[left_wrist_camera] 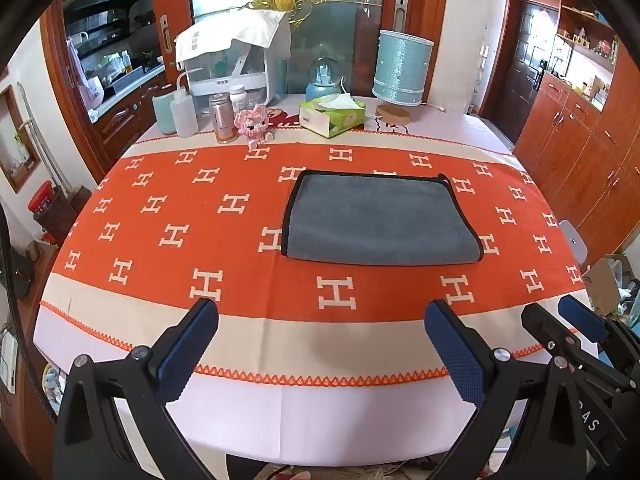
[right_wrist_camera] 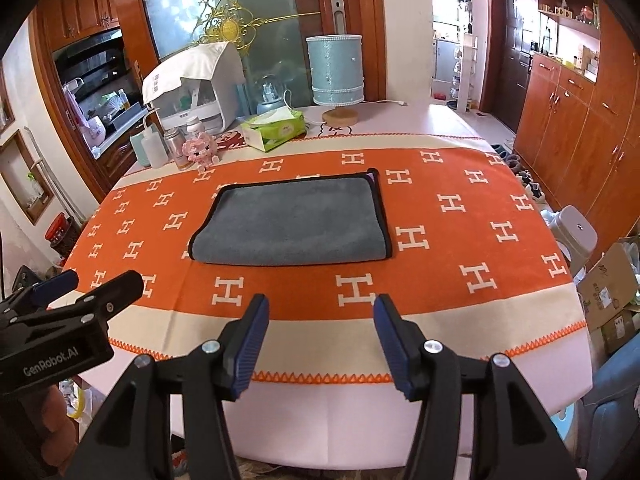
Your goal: Fold towel
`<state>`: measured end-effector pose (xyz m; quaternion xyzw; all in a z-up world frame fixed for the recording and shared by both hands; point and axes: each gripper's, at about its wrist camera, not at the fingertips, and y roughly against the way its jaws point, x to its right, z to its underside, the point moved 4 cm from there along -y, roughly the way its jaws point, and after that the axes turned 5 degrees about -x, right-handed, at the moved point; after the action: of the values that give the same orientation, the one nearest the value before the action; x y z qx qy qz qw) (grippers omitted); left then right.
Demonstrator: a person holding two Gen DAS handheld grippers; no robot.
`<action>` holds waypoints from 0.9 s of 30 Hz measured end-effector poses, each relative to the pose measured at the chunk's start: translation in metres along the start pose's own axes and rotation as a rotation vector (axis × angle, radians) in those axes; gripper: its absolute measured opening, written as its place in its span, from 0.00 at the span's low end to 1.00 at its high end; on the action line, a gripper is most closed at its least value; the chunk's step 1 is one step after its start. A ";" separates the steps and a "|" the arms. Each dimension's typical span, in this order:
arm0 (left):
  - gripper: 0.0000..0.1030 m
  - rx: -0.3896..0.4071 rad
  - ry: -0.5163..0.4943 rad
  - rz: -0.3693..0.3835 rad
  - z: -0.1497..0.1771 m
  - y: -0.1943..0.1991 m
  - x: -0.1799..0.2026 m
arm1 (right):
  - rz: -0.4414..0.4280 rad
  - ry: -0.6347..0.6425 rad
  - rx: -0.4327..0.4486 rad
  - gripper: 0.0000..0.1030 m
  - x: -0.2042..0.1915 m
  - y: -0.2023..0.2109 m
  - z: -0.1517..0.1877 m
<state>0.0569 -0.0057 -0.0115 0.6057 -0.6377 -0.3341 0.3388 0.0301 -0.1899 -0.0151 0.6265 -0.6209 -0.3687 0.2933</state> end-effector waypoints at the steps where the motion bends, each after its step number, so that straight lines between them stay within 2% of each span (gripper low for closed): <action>1: 1.00 0.003 -0.004 -0.003 0.000 0.001 0.001 | 0.000 0.002 -0.003 0.53 0.000 0.000 0.000; 27: 1.00 0.018 -0.022 -0.016 0.001 0.006 0.005 | 0.022 0.011 0.013 0.53 -0.003 0.003 0.000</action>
<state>0.0526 -0.0103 -0.0071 0.6101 -0.6396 -0.3377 0.3235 0.0280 -0.1870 -0.0123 0.6234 -0.6285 -0.3582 0.2967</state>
